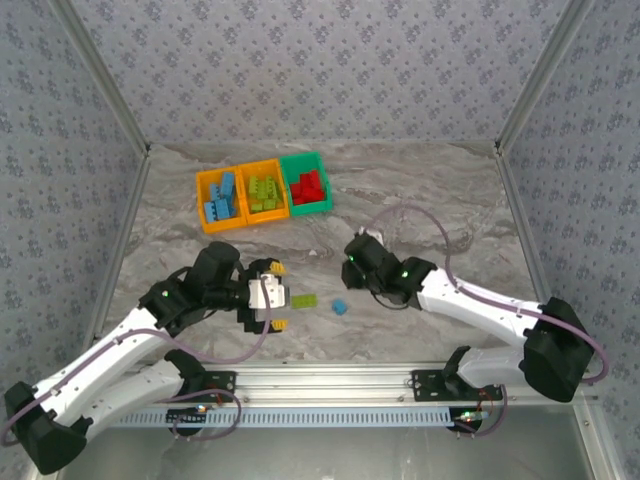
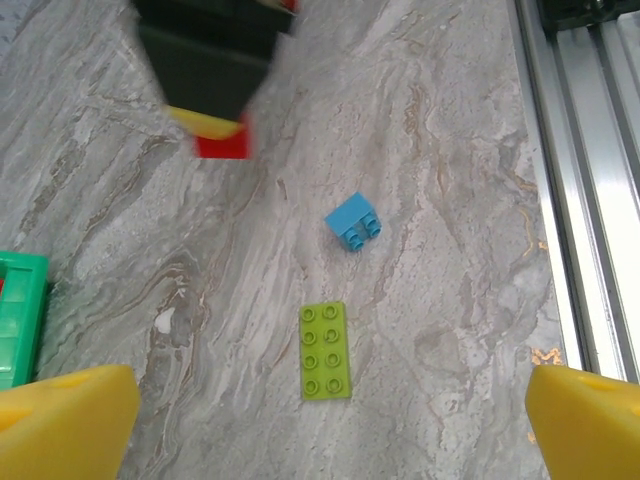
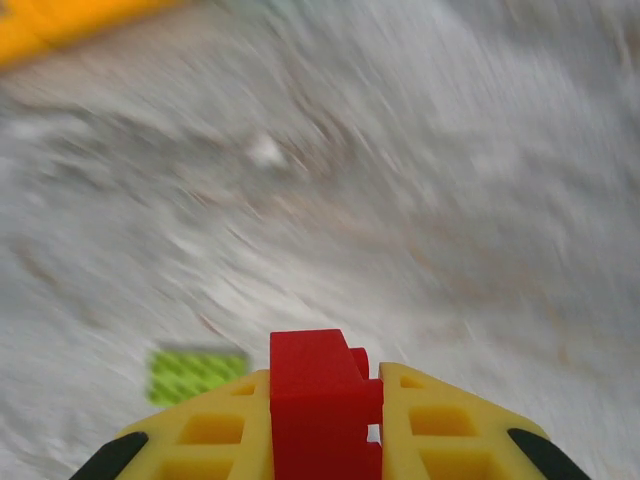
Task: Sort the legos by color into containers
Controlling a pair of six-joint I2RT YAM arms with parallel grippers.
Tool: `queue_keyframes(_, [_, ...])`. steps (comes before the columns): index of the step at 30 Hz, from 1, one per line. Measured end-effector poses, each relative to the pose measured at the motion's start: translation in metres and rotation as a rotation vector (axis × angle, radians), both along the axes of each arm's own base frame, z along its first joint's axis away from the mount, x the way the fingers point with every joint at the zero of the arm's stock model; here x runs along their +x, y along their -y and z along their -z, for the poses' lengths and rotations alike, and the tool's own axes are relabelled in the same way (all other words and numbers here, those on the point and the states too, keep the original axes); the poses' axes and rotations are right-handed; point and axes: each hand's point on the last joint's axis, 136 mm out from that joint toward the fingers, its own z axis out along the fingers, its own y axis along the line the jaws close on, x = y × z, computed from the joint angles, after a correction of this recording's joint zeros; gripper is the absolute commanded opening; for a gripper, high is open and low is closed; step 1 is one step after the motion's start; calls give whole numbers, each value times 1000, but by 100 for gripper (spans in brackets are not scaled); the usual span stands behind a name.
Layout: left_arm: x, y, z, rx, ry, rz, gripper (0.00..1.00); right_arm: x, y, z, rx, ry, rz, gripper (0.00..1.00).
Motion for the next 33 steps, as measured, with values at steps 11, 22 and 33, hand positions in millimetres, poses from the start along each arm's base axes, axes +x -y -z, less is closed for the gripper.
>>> queue_keyframes(11, [18, -9, 16, -5, 125, -82, 99, 173, -57, -34, -33, 350, -30, 18])
queue_keyframes(22, [31, -8, 17, -1, 165, -123, 99, 281, -92, -19, -27, 392, -63, 62])
queue_keyframes(33, [32, -7, 22, 14, 155, -120, 99, 238, -49, -21, -104, 285, -101, 69])
